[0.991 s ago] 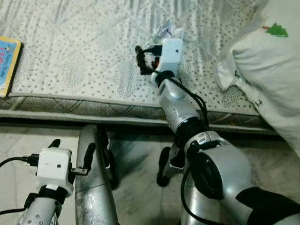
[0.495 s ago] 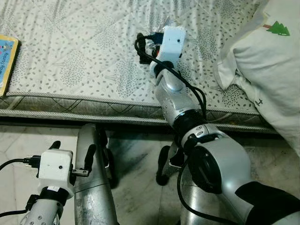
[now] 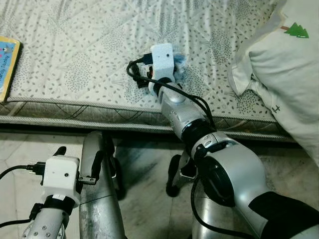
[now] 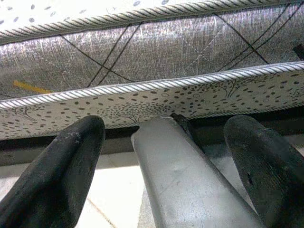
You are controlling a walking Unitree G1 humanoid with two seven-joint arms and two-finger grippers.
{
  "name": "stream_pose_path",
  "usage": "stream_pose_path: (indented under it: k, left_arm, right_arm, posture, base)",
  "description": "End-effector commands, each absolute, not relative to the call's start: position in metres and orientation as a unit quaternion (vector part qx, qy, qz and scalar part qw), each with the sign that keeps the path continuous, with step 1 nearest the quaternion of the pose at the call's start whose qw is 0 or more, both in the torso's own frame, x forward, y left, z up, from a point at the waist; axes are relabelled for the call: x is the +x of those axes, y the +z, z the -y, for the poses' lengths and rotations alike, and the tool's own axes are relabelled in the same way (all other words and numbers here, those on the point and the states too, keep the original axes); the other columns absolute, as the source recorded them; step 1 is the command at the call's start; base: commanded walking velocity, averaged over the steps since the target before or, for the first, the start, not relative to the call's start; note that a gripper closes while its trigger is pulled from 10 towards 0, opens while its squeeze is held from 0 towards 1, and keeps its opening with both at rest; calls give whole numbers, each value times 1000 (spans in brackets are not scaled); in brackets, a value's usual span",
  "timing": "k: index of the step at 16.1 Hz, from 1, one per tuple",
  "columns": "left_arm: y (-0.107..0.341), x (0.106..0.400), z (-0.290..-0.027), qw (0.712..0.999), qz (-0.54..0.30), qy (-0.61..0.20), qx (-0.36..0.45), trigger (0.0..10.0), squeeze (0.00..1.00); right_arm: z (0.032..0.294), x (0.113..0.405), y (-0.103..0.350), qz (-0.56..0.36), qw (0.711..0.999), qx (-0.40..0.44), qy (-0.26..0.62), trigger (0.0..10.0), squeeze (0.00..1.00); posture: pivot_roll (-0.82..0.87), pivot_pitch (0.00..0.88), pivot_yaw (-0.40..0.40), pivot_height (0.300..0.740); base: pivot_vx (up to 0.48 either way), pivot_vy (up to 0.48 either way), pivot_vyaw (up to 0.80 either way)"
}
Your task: Clean up the room
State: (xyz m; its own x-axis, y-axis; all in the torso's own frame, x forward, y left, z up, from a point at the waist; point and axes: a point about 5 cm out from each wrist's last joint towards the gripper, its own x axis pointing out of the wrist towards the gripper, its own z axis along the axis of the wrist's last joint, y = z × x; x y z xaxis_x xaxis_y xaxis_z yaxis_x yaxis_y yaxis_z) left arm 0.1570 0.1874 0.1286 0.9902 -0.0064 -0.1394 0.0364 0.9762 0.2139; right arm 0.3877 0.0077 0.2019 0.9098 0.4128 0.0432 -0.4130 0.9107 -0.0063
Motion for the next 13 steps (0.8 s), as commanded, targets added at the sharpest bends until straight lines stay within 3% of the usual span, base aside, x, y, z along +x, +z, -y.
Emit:
stream_pose_path:
  k: [1, 6, 8, 13]
  left_arm:
    - [120, 152, -190, 989, -95, -6, 112, 10000, 0]
    - [119, 160, -190, 990, -87, -5, 114, 10000, 0]
    - [119, 166, -193, 990, -82, -1, 116, 10000, 0]
    - [118, 176, -192, 991, -70, -3, 115, 10000, 0]
  right_arm:
    - [-84, 336, 164, -47, 948, 44, 310, 10000, 0]
    - [-38, 341, 123, -68, 951, 13, 303, 10000, 0]
    - [-5, 334, 100, -76, 952, 5, 296, 10000, 0]
    - [47, 282, 88, -100, 951, 15, 293, 10000, 0]
  posture:
    - [237, 538, -80, 532]
    - [226, 515, -83, 532]
    - [217, 498, -83, 532]
    - [196, 466, -79, 532]
  base:
    - [0, 0, 0]
    - [0, 0, 0]
    - [0, 0, 0]
    - [0, 0, 0]
